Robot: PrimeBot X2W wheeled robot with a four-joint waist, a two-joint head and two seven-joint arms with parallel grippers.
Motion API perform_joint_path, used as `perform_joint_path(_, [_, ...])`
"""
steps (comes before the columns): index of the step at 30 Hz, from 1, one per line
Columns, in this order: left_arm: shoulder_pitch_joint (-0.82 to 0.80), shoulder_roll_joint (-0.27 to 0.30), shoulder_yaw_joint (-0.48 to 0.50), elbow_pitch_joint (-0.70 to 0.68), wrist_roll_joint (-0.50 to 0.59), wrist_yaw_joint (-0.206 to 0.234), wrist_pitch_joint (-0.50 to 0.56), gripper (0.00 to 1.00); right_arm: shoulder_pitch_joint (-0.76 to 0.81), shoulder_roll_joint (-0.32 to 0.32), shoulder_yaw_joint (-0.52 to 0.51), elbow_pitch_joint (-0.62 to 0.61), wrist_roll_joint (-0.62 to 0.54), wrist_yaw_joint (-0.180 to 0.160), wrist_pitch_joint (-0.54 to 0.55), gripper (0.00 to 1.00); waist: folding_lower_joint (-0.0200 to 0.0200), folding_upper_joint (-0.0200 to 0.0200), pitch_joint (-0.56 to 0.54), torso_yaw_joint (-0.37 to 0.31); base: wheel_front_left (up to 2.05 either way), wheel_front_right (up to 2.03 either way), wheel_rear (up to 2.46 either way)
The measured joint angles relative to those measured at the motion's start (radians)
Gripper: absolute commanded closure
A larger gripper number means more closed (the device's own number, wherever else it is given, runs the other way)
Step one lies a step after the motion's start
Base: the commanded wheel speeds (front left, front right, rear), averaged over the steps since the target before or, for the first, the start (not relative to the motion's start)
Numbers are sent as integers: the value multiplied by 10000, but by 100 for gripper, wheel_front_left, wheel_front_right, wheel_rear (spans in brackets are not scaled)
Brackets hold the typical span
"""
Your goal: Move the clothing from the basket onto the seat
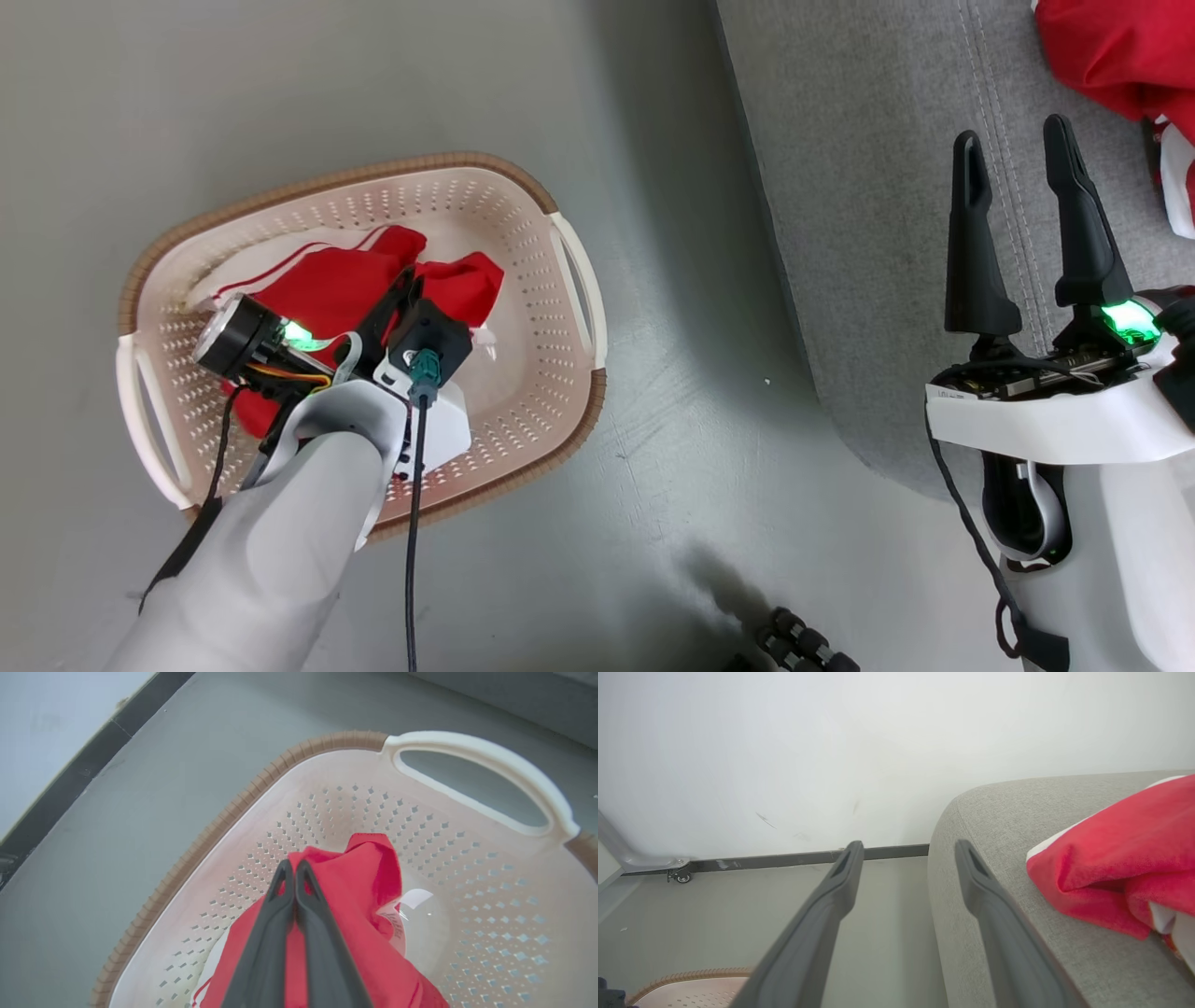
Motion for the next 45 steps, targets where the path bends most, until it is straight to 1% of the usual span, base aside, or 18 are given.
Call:
perform_joint_path(5, [285,-42,320,-464,-332,286,-451,100,-3,-2,-17,46,-119,0,0,0,0,0,-289,173,0,0,0])
perform_joint_path(13, [699,-138,844,-1267,-932,585,-1158,100,-12,-8,-23,199,-543,0,0,0,0,0,-810,469,0,0,0])
perform_joint_path(21, [1127,-163,1306,-2057,-1480,819,-1386,100,-177,-13,-6,366,-846,0,0,0,0,0,-1416,791,0,0,0])
perform_joint_path(27, [1417,-173,1542,-2769,-1670,997,-1494,100,-200,-31,125,616,-1160,0,0,0,0,0,-1919,1052,0,0,0])
perform_joint_path(32, [1586,-107,1697,-3373,-1776,1091,-1599,100,-202,-82,186,706,-1289,0,0,0,0,0,-2368,1285,0,0,0])
perform_joint_path(37, [1842,-21,1837,-3977,-1925,1093,-1611,100,-201,-245,284,884,-1344,0,0,0,0,0,-2840,1522,0,0,0])
perform_joint_path(45, [2358,50,2224,-4752,-2579,1060,-1622,100,-156,-384,441,1235,-1494,0,0,0,0,0,-3755,1889,0,0,0])
